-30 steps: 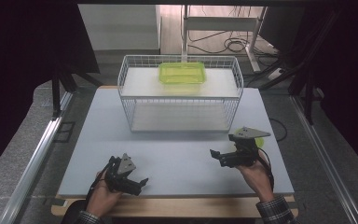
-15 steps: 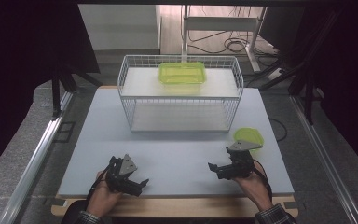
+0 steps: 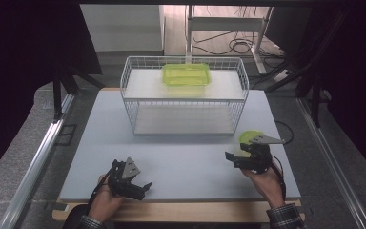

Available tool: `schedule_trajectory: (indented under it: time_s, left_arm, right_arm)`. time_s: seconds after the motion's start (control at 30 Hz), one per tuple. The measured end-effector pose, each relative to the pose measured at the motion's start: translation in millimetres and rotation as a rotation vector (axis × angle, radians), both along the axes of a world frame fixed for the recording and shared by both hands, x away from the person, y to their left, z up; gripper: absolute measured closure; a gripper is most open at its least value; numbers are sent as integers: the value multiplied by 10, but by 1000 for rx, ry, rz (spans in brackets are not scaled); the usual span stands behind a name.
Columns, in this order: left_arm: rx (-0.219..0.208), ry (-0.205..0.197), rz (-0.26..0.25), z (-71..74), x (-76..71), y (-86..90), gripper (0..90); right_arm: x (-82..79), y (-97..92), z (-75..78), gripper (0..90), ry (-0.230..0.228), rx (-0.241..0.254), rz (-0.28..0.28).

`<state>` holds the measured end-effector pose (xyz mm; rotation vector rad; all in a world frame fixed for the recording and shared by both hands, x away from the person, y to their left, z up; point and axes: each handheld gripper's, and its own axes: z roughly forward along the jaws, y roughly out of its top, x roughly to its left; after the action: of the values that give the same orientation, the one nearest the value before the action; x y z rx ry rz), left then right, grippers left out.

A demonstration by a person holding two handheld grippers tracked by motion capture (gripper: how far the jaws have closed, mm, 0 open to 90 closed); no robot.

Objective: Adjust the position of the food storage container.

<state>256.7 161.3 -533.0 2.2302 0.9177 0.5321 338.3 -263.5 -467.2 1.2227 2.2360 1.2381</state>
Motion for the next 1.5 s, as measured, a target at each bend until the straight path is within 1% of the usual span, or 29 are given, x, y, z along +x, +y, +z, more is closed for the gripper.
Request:
schedule_trajectory:
  time_s: [0.03,0.07,0.13,0.17,0.2,0.23,0.3,0.4,0.47,0.6,0.73,0.83,1.03,1.13,1.2,1.27,1.37,1.5]
  left_arm:
    - [-1,0,0,-2,1,-2,0]
    - [4,3,-2,-3,3,0,0]
    - [8,6,-2,-7,6,-1,0]
    - [7,7,-1,-8,7,-2,0]
    - [7,7,-1,-8,7,-2,0]
    - [6,6,0,-8,6,-1,0]
    - [7,4,1,-6,8,3,0]
    - [7,5,2,-7,9,3,0]
    - [8,7,1,-8,9,1,0]
    - [9,8,4,-14,14,-2,0]
    - [10,10,5,-16,17,-1,0]
    - [14,12,3,-18,16,-5,0]
    - [15,13,3,-19,16,-5,0]
    - [20,13,2,-21,16,-6,1]
    - [21,14,1,-23,16,-10,1]
    - [23,15,0,-24,15,-12,1]
    - [26,15,0,-25,14,-12,1]
    - [29,15,0,-26,13,-13,1]
  right_arm:
    - [13,-24,12,338,-4,-4,-7]
    - [29,-56,29,408,1,-9,-16]
    - [70,-120,55,504,16,-19,-37]
    - [93,-158,67,568,27,-16,-44]
    - [116,-195,74,617,38,-8,-44]
    - [133,-229,85,662,44,-12,-46]
    - [176,-296,112,752,40,-32,-53]
    - [242,-383,165,827,19,-48,-75]
    - [290,-443,195,844,1,-64,-101]
    - [439,-603,207,882,1,-77,-184]
    - [548,-738,175,890,2,-90,-235]
    - [592,-816,166,891,5,-100,-266]
    - [671,-947,96,890,17,-112,-300]
    - [690,-991,48,890,24,-137,-322]
    - [698,-1011,11,890,38,-140,-329]
    - [703,-1016,-29,890,48,-151,-324]
    - [692,-983,-69,890,64,-150,-310]
    - [659,-958,-77,890,68,-150,-302]
